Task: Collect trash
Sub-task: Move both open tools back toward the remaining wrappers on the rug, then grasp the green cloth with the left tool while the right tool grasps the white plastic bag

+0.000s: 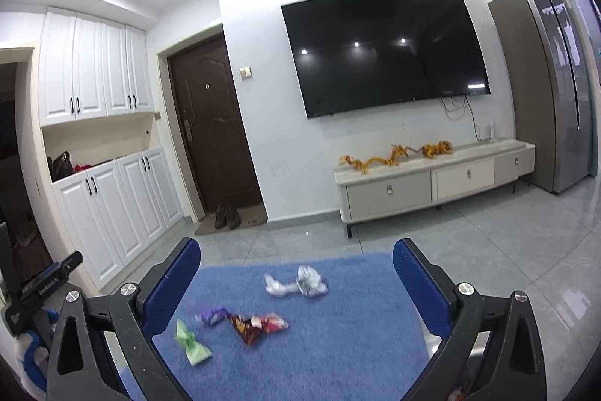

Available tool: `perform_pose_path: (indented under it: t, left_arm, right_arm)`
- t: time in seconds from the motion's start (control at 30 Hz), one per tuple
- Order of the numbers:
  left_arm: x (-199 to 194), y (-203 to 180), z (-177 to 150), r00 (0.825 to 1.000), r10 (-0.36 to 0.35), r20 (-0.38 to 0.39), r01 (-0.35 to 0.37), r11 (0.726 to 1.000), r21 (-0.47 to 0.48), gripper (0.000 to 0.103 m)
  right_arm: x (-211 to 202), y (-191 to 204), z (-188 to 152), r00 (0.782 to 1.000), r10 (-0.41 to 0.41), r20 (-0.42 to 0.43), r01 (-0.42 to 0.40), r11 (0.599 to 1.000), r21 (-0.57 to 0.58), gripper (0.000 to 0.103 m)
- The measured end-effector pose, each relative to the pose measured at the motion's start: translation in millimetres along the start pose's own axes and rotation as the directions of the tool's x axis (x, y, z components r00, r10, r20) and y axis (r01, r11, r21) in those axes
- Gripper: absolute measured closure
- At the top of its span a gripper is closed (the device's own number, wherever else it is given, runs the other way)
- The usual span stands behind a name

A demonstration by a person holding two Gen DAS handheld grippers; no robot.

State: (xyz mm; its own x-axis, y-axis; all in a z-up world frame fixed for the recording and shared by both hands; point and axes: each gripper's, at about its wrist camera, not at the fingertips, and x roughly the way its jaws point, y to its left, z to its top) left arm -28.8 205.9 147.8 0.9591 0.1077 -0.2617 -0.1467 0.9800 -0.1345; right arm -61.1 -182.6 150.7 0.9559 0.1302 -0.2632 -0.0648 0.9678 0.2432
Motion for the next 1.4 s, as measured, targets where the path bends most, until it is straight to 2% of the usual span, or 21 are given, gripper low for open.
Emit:
perform_pose_path:
  t: [0.1,0.2,0.43,0.53,0.63,0.77,0.87,1.03,1.13,1.2,1.33,1.4]
  left_arm:
    - [11.6,1.2,11.0,1.0,-0.013,0.004,0.013,1.0,0.017,0.021]
    - [34.4,-6.7,6.4,1.0,-0.016,-0.027,0.017,0.999,0.041,0.021]
    - [93.0,-22.6,-46.5,0.988,-0.01,-0.151,0.024,0.995,0.092,0.021]
    - [111.6,-27.0,-77.1,0.976,-0.025,-0.215,0.047,0.994,0.098,0.021]
    - [133.2,-28.5,-108.5,0.956,-0.046,-0.288,0.074,0.993,0.088,0.021]
    - [158.6,-31.0,-150.4,0.925,-0.024,-0.379,0.063,0.994,0.088,0.021]
    - [174.4,-31.3,-167.5,0.908,0.002,-0.419,0.042,0.994,0.096,0.021]
    - [192.9,-23.7,-187.7,0.885,0.012,-0.465,0.02,0.998,0.062,0.022]
    - [197.5,-20.7,-195.9,0.882,0.004,-0.47,0.019,0.999,0.044,0.022]
    - [198.1,-19.4,-195.3,0.883,-0.003,-0.469,0.024,0.999,0.039,0.022]
    - [200.6,-15.9,-196.3,0.873,-0.032,-0.486,0.046,0.999,0.017,0.03]
    - [202.1,-15.6,-197.1,0.867,-0.046,-0.497,0.058,0.998,0.008,0.034]
  right_arm:
    - [10.8,3.3,11.1,1.0,0.006,0.015,-0.006,1.0,-0.012,0.0]
    - [23.7,3.5,11.1,1.0,-0.004,0.004,0.004,1.0,-0.018,0.0]
    - [91.9,-15.0,-18.5,0.991,-0.013,-0.134,0.013,1.0,0.0,0.0]
    - [118.2,-22.6,-34.8,0.982,-0.011,-0.189,0.012,1.0,0.006,0.0]
    - [146.2,-30.8,-54.1,0.967,0.009,-0.253,-0.002,1.0,0.028,0.0]
    - [182.5,-32.9,-86.0,0.936,0.057,-0.348,-0.046,0.998,0.04,0.0]
    - [208.9,-33.0,-103.4,0.916,0.056,-0.397,-0.053,0.998,0.018,0.0]
    - [252.6,-34.2,-125.9,0.887,0.067,-0.457,-0.073,0.997,0.004,0.004]
    - [279.4,-30.1,-135.3,0.873,0.063,-0.484,-0.088,0.996,-0.029,0.008]
    - [294.3,-29.9,-138.2,0.871,0.064,-0.486,-0.095,0.995,-0.039,0.011]
    - [329.8,-31.3,-142.4,0.872,0.054,-0.487,-0.096,0.994,-0.062,0.014]
    - [344.5,-34.4,-146.1,0.869,0.056,-0.491,-0.098,0.993,-0.06,0.022]
